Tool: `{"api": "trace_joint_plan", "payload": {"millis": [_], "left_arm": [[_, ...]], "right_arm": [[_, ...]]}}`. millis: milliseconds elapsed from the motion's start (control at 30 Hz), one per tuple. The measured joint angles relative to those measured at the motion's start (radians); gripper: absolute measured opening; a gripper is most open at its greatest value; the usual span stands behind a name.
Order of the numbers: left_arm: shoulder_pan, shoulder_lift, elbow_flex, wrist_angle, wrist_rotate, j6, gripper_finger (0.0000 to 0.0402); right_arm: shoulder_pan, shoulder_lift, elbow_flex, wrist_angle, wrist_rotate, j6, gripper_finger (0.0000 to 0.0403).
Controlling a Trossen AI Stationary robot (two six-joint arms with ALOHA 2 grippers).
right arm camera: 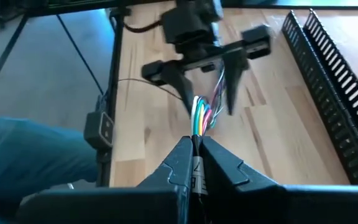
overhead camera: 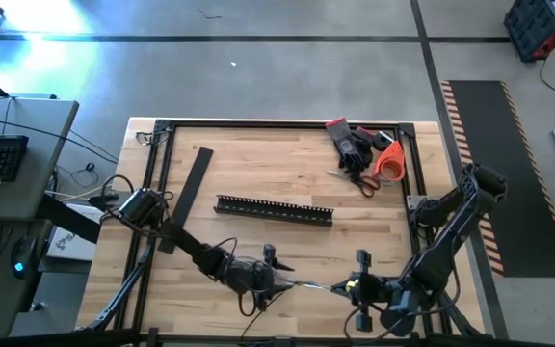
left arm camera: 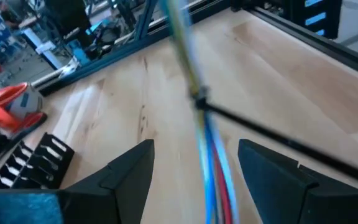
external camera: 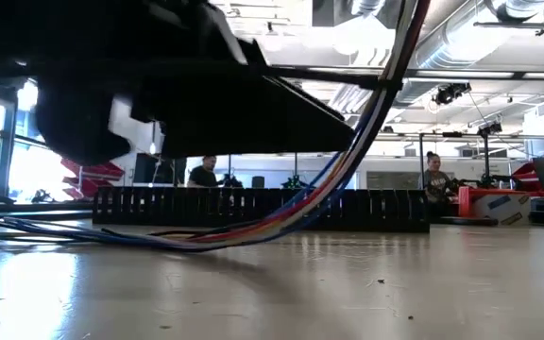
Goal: Ziptie cables
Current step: Put the zip-tied cables into the black cable duct
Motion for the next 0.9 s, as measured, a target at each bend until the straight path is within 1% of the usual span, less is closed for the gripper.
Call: {"api": "trace_joint_plan", "payload": {"millis": [167,267,433,567,700,800,900], "left_arm": [[-0.025,-0.017,0.001,0.004,-0.052,0.029,0.0221],[-0.028,-0.018,0.001,0.001,-0.046,0.011,0.0221],[-0.009,-0.008,0.001,-0.002,-0.039,-0.066,0.0221],[0.027,0.014,0.001,0.006,0.022,-0.139,0.0221],[0.057,0.026,0.000,0.012,0.023,-0.208,0.0221],[0.071,0.025,0.000,0.033,-0.013,-0.235,0.0221],[0.076,0.025,0.000,0.026,-0.071,-0.235,0.0218]], "right_arm": [[-0.017,0.000,0.000,-0.024,-0.001,0.000,0.0006],[-0.029,0.000,0.000,-0.028,0.009,-0.004,0.0006],[-0.055,0.000,0.001,0.027,0.024,-0.075,0.0006],[-0.064,-0.001,0.050,0.035,0.031,-0.154,0.0006],[-0.064,-0.001,0.100,0.033,0.045,-0.223,0.0006],[-0.063,-0.001,0.119,0.042,0.048,-0.244,0.0006],[-0.063,-0.002,0.119,0.044,0.048,-0.246,0.0006]]}}
